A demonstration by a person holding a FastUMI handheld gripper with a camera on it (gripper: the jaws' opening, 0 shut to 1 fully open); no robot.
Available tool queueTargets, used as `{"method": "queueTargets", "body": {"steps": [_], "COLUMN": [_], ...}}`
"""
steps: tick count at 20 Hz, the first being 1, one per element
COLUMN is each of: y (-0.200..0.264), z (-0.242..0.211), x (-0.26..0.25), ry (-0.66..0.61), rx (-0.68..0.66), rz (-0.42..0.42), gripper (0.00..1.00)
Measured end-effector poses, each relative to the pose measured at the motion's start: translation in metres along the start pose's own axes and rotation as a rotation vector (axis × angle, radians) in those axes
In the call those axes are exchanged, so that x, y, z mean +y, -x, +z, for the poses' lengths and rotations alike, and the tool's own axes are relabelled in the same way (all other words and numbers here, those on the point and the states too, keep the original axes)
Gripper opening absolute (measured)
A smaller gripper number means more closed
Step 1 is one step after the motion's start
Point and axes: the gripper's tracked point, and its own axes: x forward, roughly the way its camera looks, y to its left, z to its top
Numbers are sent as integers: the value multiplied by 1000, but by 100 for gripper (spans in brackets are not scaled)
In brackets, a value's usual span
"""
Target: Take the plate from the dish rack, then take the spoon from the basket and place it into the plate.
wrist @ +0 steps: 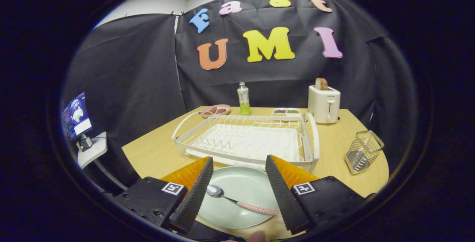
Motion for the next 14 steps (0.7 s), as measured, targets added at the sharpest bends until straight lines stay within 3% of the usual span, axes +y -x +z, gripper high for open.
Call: {"method": "queueTargets", "body": {"steps": [2, 7, 14], "y": [10, 34, 68], "z": [13, 22, 28], "x": [-12, -31, -33], "ry": [-1, -17, -29], "rx": [-75, -205, -335], "rz": [-68, -207, -276], "gripper": [98, 100, 100]}}
